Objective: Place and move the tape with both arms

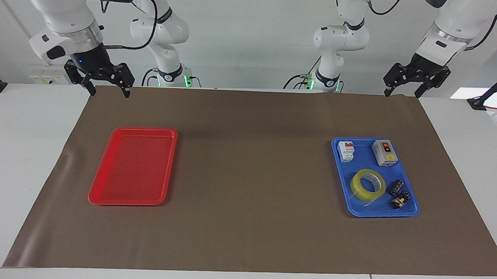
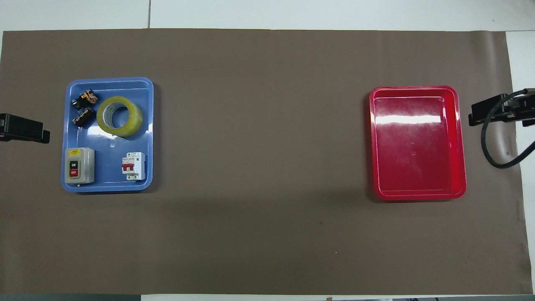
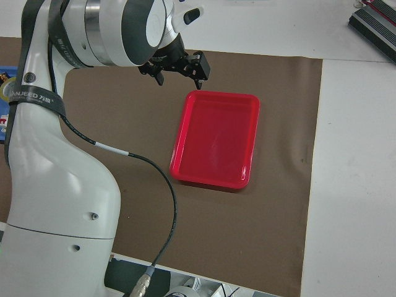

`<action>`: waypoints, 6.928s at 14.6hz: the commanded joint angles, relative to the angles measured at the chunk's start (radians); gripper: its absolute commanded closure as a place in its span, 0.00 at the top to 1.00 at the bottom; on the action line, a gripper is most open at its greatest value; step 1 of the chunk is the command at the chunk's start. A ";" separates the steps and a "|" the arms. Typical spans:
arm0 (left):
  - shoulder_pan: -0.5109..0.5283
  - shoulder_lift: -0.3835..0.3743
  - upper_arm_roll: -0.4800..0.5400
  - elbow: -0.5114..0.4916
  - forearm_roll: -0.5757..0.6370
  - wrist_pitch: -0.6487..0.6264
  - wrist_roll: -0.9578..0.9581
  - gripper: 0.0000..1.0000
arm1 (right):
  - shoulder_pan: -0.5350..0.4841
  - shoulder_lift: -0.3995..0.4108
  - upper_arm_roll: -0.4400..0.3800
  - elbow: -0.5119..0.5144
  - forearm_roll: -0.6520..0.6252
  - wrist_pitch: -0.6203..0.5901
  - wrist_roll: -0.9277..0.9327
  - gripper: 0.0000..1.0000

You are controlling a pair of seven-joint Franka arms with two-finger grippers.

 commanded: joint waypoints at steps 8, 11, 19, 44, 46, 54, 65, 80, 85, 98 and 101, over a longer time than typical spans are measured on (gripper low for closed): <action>0.002 -0.022 0.003 -0.028 -0.018 0.013 0.009 1.00 | -0.003 -0.003 0.004 -0.006 0.006 0.009 0.014 1.00; 0.002 -0.022 0.003 -0.026 -0.018 0.011 0.009 1.00 | -0.003 -0.003 0.004 -0.006 0.006 0.009 0.014 1.00; -0.006 -0.001 0.002 -0.019 -0.008 0.034 0.015 1.00 | -0.003 -0.003 0.004 -0.006 0.007 0.009 0.014 1.00; 0.075 0.409 0.006 -0.273 0.031 0.769 0.084 0.98 | -0.003 -0.003 0.004 -0.008 0.007 0.009 0.014 1.00; 0.071 0.443 0.006 -0.275 0.031 0.803 0.028 0.98 | -0.003 -0.003 0.004 -0.008 0.007 0.009 0.014 1.00; 0.074 0.450 0.006 -0.312 0.031 0.863 -0.018 0.38 | -0.003 -0.003 0.004 -0.009 0.007 0.009 0.014 1.00; 0.056 0.340 0.003 -0.264 0.031 0.671 -0.032 0.00 | -0.005 -0.004 0.002 -0.014 0.007 0.011 0.011 1.00; -0.496 0.354 -0.003 -0.272 0.100 0.666 -0.774 0.00 | -0.009 -0.004 0.004 -0.014 0.007 0.011 0.010 1.00; -0.606 0.429 -0.004 -0.249 0.164 0.734 -0.948 0.00 | -0.009 -0.004 0.002 -0.016 0.007 0.011 0.008 1.00; -0.627 0.434 -0.006 -0.276 0.163 0.777 -0.933 1.00 | -0.015 -0.004 0.002 -0.017 0.007 0.009 -0.030 1.00; -0.575 0.334 -0.007 -0.302 0.158 0.752 -0.930 1.00 | -0.015 -0.007 0.001 -0.022 0.007 0.009 -0.041 1.00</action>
